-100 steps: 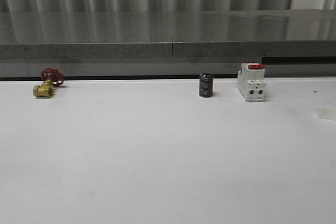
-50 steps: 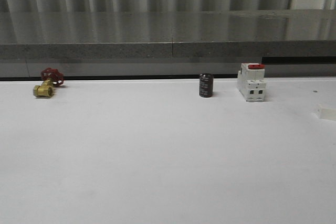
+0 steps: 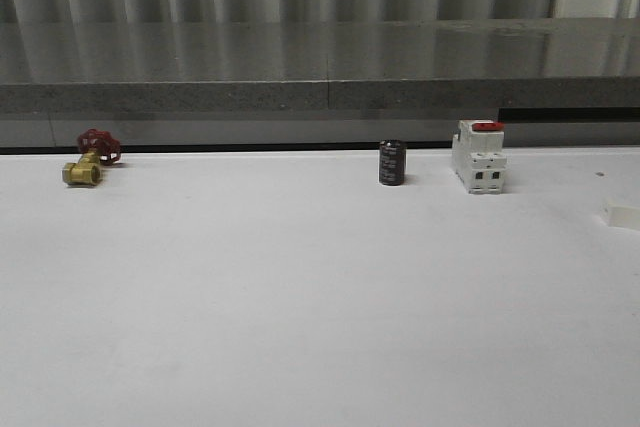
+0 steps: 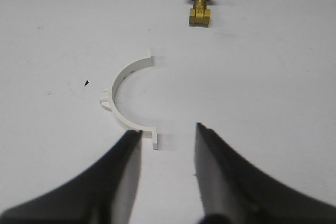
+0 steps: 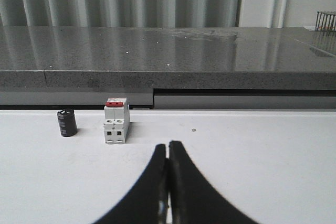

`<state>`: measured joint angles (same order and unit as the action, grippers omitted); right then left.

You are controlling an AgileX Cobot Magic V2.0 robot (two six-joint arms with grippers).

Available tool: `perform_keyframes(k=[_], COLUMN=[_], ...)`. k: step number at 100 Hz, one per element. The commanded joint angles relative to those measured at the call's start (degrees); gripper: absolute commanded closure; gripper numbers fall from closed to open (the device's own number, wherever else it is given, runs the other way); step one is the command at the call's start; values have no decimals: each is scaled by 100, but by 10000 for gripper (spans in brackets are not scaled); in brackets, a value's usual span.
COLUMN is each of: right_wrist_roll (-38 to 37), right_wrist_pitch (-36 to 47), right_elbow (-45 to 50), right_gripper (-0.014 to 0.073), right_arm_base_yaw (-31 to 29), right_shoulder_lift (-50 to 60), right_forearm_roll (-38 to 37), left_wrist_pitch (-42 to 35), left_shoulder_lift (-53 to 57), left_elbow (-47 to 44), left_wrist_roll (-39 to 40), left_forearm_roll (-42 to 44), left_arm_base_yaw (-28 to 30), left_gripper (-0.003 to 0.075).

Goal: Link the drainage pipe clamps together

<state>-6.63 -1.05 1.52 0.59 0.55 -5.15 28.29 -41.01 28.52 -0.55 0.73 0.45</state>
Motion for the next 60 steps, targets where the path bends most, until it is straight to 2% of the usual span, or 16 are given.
perform_keyframes(k=[1, 9, 36, 60], right_wrist_roll=[25, 25, 25, 25], right_wrist_pitch=[426, 426, 426, 426], right_elbow=[-93, -93, -93, -93], right_gripper=[663, 663, 663, 663], right_arm_base_yaw=[13, 13, 13, 13], right_shoulder_lift=[120, 120, 120, 120], right_forearm_roll=[-63, -63, -63, -63], left_wrist_pitch=[-362, -211, 545, 954], left_shoulder_lift=[-549, -1171, -2918, -4272], left_elbow=[443, 746, 1840, 2640], left_wrist_roll=[55, 55, 326, 315], left_forearm_roll=[-73, -73, -73, -391], left_arm_base_yaw=[38, 148, 938, 1157], left_gripper=[228, 185, 197, 197])
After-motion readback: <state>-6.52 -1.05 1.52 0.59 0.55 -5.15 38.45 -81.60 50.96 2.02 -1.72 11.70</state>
